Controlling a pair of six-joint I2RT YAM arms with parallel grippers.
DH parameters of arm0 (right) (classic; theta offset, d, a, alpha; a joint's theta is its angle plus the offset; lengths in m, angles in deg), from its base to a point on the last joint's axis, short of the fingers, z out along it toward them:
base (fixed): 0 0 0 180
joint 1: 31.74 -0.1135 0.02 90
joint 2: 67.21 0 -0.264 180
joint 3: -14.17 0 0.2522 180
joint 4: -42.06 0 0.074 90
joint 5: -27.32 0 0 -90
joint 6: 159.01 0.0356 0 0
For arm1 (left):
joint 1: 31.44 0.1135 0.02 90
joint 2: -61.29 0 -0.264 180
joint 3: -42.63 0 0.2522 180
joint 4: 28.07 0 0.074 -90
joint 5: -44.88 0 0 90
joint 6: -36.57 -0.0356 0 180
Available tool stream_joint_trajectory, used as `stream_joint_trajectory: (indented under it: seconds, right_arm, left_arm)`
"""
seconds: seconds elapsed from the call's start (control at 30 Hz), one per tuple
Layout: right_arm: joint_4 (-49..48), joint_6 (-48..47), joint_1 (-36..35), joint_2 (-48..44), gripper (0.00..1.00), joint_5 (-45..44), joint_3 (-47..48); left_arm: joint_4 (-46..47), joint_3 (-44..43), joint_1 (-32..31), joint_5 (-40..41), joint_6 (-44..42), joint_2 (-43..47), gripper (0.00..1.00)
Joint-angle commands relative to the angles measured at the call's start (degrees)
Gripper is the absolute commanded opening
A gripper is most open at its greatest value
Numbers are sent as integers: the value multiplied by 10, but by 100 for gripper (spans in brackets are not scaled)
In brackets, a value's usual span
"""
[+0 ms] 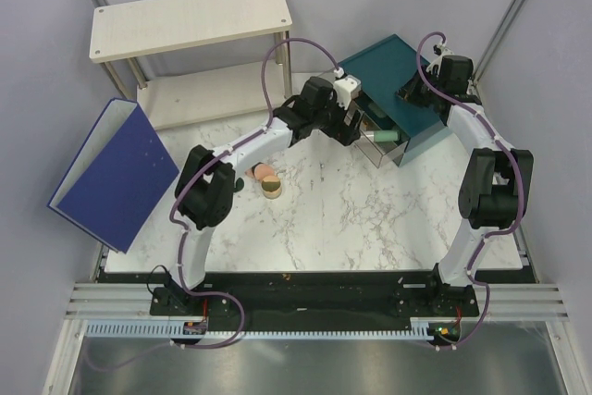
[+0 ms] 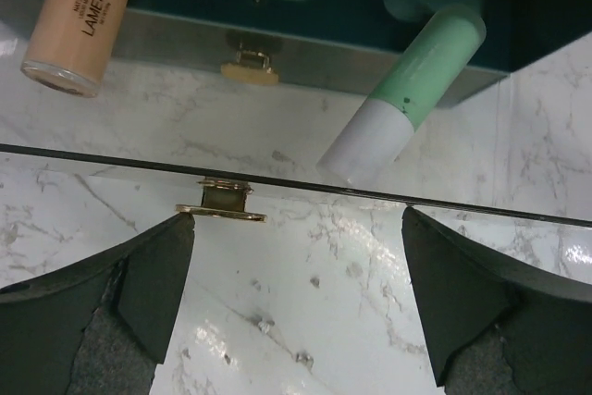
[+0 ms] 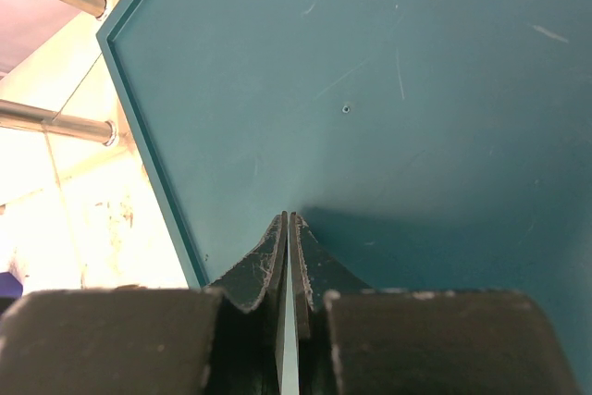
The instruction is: Organize the makeup
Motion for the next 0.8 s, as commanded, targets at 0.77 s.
stream_joint_trajectory:
  seconds: [0.77]
  right_arm:
    - [100,-12,-7,35,11,-1,-28]
  left_arm:
    - [263,-145,-34,-11,163,-155,99]
